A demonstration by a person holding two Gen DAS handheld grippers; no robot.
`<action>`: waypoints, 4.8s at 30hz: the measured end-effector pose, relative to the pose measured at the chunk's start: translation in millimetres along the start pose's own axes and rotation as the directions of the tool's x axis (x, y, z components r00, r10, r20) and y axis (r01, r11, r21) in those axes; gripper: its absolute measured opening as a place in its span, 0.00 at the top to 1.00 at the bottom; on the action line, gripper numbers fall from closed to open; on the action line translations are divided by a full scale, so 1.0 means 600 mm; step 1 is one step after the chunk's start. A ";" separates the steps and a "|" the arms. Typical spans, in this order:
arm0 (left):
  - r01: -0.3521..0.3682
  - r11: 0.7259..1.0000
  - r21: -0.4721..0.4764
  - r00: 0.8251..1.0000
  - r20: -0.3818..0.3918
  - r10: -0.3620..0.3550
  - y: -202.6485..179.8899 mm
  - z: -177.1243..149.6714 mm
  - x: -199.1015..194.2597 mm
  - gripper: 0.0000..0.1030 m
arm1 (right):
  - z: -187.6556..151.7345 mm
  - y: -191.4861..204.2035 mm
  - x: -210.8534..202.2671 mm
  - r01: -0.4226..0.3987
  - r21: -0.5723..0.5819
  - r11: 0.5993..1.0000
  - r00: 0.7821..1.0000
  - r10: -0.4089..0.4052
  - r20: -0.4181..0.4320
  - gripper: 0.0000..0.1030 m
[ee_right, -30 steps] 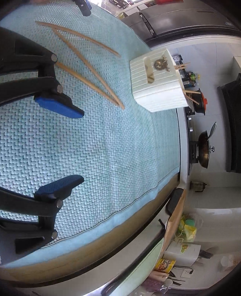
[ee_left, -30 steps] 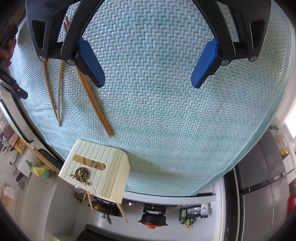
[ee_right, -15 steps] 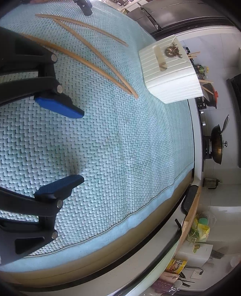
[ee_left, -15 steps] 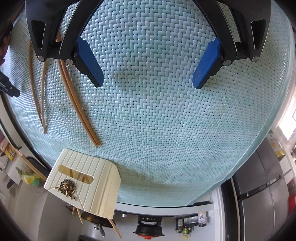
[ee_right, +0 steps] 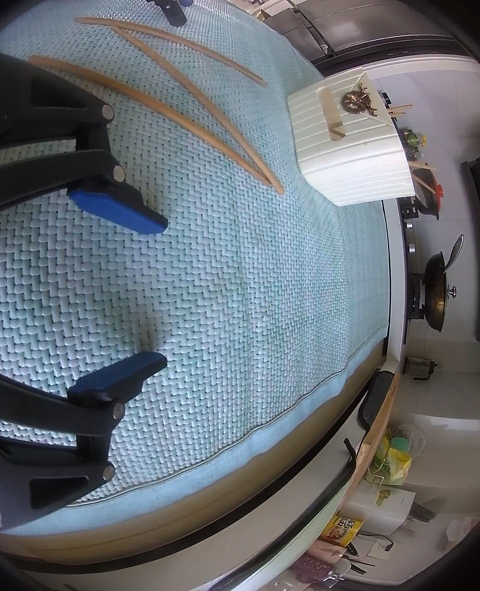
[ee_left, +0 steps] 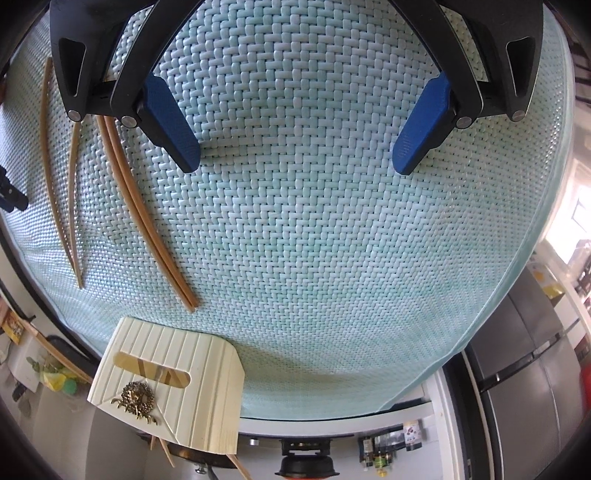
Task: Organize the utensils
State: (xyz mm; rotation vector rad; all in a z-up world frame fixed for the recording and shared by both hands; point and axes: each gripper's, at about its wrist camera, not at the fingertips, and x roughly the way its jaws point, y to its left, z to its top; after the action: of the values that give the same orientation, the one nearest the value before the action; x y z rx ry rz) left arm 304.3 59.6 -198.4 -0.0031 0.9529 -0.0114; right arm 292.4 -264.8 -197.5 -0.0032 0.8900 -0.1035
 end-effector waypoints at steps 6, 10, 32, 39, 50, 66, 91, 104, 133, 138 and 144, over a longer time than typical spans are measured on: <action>0.000 1.000 0.000 1.000 0.000 0.000 0.002 0.001 0.000 0.00 | 0.034 -0.003 0.031 0.009 0.009 1.000 0.999 -0.009 -0.035 0.17; 0.000 1.000 0.000 1.000 0.000 0.000 0.003 0.002 0.001 0.00 | 0.056 -0.010 0.058 0.005 0.017 1.000 0.999 -0.004 -0.047 0.02; 0.010 1.000 0.006 1.000 -0.001 -0.010 0.005 0.007 0.003 0.00 | 0.064 -0.017 0.071 0.002 0.013 1.000 0.999 -0.002 -0.048 0.00; 0.010 1.000 0.006 1.000 0.000 -0.010 0.004 0.006 0.003 0.00 | 0.064 -0.017 0.071 0.002 0.012 1.000 0.999 -0.001 -0.048 0.00; 0.011 1.000 0.006 1.000 0.001 -0.011 0.004 0.006 0.003 0.00 | 0.064 -0.017 0.071 0.002 0.012 1.000 0.999 -0.001 -0.047 0.00; 0.011 1.000 0.006 1.000 0.002 -0.011 0.003 0.005 0.002 0.00 | 0.064 -0.017 0.070 0.001 0.012 1.000 0.999 -0.001 -0.046 0.00; 0.027 0.999 0.033 1.000 0.002 -0.027 0.004 -0.001 -0.007 0.00 | 0.064 -0.018 0.071 0.010 0.021 1.000 0.999 -0.009 -0.046 0.00; 0.172 0.983 -0.069 0.985 0.041 -0.170 0.021 0.017 -0.048 0.00 | 0.059 0.000 -0.020 -0.191 0.074 0.979 0.982 0.189 0.030 0.01; 0.200 0.977 -0.074 0.979 -0.035 -0.203 0.006 0.073 -0.007 0.00 | 0.096 0.099 0.033 -0.326 0.115 0.938 0.921 0.343 -0.186 0.48; 0.156 0.988 0.009 0.986 -0.062 -0.155 -0.027 0.082 0.011 0.00 | 0.109 0.115 0.041 -0.317 0.068 0.946 0.922 0.324 -0.210 0.50; 0.048 0.995 0.092 0.998 -0.054 -0.043 -0.059 0.074 0.029 0.00 | 0.108 0.163 0.051 -0.279 -0.025 0.960 0.937 0.266 -0.227 0.50</action>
State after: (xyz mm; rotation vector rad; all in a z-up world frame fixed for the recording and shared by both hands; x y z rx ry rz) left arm 350.4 23.8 -186.3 0.0624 1.0032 -0.0983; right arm 370.3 -173.0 -184.9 0.0798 1.1080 0.1851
